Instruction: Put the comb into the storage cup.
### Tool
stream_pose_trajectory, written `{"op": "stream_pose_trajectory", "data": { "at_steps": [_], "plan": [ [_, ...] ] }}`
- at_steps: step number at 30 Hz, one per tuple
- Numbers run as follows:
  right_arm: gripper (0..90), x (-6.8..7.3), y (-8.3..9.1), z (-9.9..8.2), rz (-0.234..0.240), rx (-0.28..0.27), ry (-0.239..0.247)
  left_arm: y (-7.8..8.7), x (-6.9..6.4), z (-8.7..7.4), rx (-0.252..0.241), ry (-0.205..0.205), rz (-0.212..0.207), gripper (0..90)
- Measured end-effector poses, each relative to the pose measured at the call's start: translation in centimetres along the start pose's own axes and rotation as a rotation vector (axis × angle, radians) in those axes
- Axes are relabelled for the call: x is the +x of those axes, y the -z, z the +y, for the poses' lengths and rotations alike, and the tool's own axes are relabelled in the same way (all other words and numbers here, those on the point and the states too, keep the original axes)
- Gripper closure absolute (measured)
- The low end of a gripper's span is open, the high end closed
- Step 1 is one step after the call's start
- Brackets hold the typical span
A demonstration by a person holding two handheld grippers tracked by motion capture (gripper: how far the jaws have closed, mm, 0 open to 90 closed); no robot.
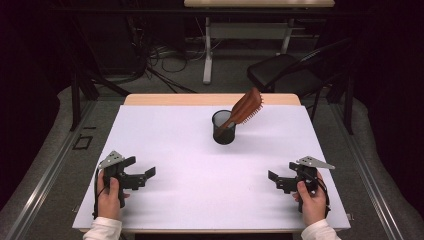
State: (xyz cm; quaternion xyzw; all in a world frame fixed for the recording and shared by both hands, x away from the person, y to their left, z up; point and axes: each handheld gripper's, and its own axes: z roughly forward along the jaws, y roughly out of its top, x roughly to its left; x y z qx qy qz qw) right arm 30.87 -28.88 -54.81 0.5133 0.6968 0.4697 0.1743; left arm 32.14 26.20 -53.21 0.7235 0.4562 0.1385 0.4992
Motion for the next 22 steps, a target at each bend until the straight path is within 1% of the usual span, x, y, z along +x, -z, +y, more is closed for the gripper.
{"op": "stream_pose_trajectory", "data": {
  "at_steps": [13,16,17,19,22],
  "plan": [
    [1.1,-0.05,-0.05,-0.06,-0.004,0.003,0.003,-0.01,-0.07,-0.01,0.003,-0.007,0.003,0.3],
    [1.1,-0.08,-0.05,-0.07,-0.006,0.007,0.007,-0.04,-0.03,-0.03,0.004,-0.003,0.007,0.3],
    [1.1,-0.07,-0.15,-0.10,-0.005,-0.006,0.003,-0.03,-0.03,-0.02,0.003,-0.003,0.006,0.3],
    [1.1,-0.11,-0.04,-0.08,-0.007,0.002,0.007,0.00,-0.08,0.01,0.003,-0.005,0.008,0.3],
    [1.1,-0.17,-0.05,-0.12,-0.015,-0.001,0.011,0.01,-0.04,0.10,0.001,-0.004,0.011,0.3]
  ]
}}
